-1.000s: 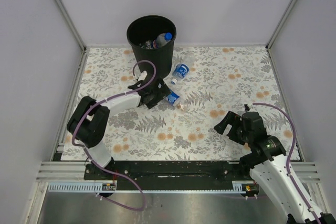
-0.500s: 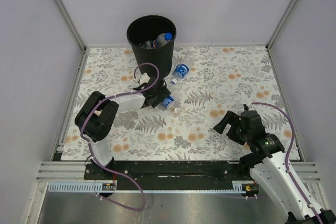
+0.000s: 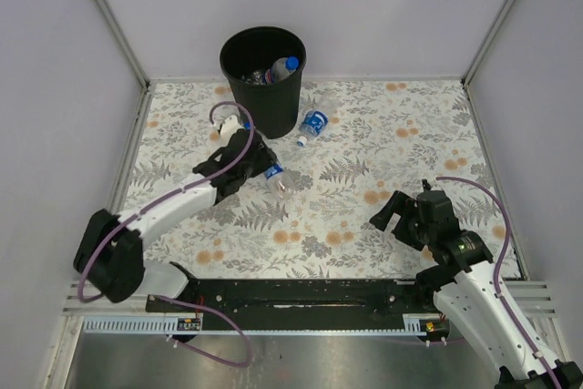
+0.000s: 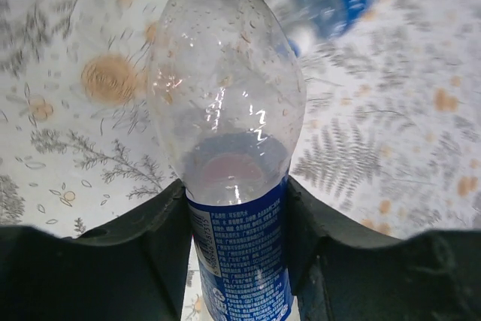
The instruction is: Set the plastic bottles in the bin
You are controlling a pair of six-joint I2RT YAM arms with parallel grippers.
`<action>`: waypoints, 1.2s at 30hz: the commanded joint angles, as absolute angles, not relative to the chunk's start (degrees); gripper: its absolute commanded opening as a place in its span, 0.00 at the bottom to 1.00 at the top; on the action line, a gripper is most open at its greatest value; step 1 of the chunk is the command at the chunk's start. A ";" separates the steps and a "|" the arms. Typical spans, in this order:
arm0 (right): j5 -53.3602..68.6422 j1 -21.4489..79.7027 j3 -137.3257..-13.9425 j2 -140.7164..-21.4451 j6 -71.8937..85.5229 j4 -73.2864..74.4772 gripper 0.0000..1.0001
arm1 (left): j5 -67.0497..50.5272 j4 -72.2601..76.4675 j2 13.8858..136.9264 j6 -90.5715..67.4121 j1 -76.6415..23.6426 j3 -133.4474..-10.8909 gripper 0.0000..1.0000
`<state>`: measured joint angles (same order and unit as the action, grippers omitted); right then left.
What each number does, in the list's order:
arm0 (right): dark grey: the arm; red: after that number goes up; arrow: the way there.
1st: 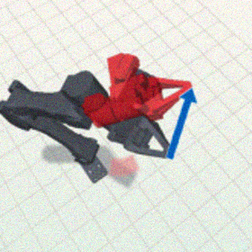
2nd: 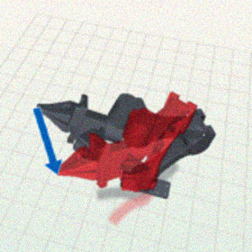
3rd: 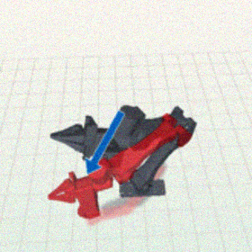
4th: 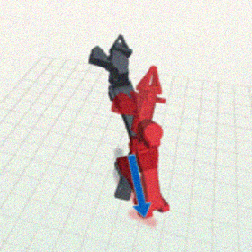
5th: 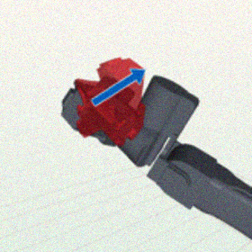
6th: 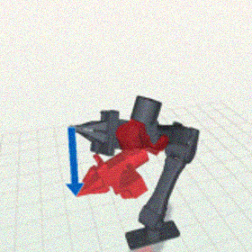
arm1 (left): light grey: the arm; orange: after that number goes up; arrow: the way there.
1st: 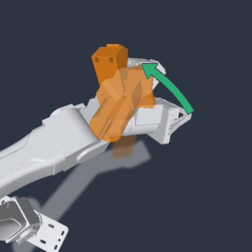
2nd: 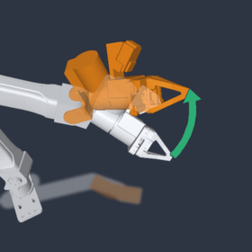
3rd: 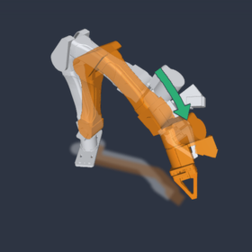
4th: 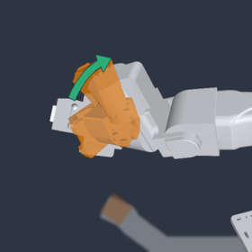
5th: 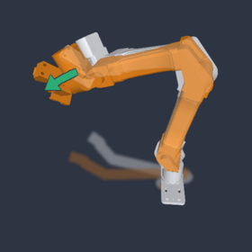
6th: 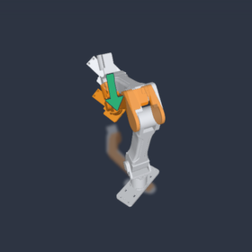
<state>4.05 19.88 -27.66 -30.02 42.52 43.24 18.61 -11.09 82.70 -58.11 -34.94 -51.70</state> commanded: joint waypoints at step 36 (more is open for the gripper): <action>11.60 20.13 -39.44 -46.56 38.32 33.50 1.00 | 15.99 -5.96 104.87 -9.76 -17.84 -116.02 0.99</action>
